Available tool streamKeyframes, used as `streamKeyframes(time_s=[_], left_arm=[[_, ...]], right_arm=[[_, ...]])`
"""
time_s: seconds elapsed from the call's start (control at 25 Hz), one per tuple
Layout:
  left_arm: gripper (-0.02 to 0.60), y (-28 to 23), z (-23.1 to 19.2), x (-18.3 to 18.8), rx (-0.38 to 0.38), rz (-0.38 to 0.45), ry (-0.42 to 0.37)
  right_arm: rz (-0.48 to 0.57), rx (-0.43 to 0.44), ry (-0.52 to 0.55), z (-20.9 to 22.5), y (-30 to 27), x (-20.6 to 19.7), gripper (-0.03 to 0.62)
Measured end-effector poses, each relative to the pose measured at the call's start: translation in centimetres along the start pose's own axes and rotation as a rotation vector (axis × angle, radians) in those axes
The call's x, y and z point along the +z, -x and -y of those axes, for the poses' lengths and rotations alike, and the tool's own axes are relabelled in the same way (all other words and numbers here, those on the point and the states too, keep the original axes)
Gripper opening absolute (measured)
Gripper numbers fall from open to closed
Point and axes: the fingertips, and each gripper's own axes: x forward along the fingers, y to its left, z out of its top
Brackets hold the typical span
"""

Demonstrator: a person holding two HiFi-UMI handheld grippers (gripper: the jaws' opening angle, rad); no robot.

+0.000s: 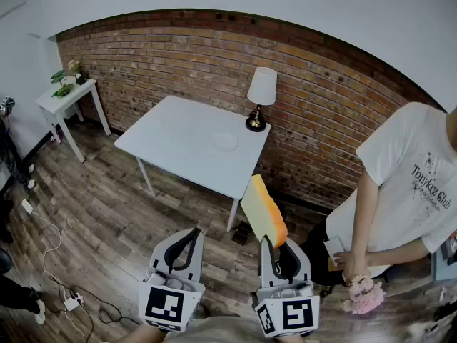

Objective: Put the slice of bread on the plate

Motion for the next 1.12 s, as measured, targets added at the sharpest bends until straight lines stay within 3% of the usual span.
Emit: streamKeyframes(time_s=[1.12], left_arm=[[0.009, -5.4, 1.1, -1.3, 0.028, -0.020, 0.003]], right_arm=[[-0.023, 0.016, -0.041, 5.1, -3.3, -2.5, 0.095]])
